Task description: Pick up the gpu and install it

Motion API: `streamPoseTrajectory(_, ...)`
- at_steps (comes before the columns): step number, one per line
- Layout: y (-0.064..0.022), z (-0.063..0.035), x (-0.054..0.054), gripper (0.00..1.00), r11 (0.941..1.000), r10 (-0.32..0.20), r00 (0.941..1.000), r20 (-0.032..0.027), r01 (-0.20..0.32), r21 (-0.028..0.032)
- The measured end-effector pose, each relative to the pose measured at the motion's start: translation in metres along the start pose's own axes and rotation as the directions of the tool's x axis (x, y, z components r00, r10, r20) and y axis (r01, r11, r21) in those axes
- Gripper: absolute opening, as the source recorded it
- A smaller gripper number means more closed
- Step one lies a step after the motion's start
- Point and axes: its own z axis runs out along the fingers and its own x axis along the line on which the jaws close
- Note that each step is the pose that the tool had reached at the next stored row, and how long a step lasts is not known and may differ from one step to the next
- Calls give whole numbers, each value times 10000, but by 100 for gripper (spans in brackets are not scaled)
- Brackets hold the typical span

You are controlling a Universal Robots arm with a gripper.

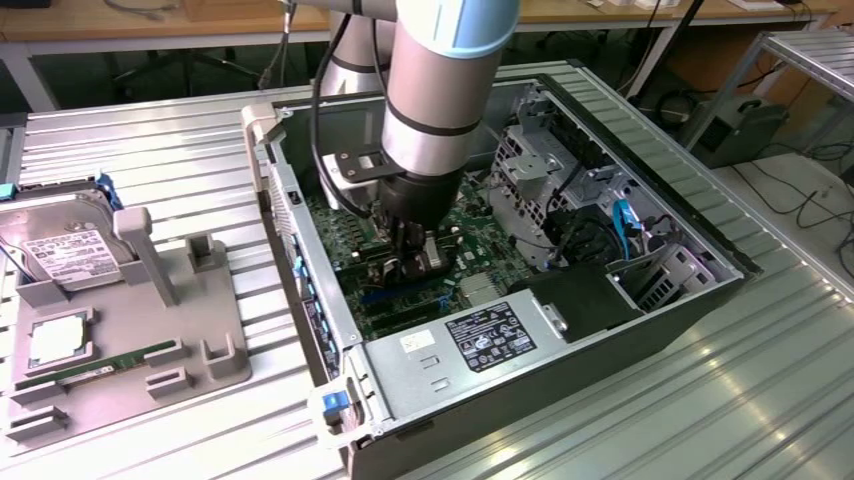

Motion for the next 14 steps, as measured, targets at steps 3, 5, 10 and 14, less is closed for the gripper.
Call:
streamPoseTrajectory(3, 0, -1, 9, 26, 10000, 2, 10000, -63, -2, -45)
streamPoseTrajectory(5, -1, 1, 10, 26, 10000, 2, 10000, -69, -3, -51)
streamPoseTrajectory(10, -3, -2, 3, 26, 10000, 2, 10000, -77, -2, -54)
streamPoseTrajectory(14, -2, -12, -41, 26, 10000, 2, 10000, -75, -2, -52)
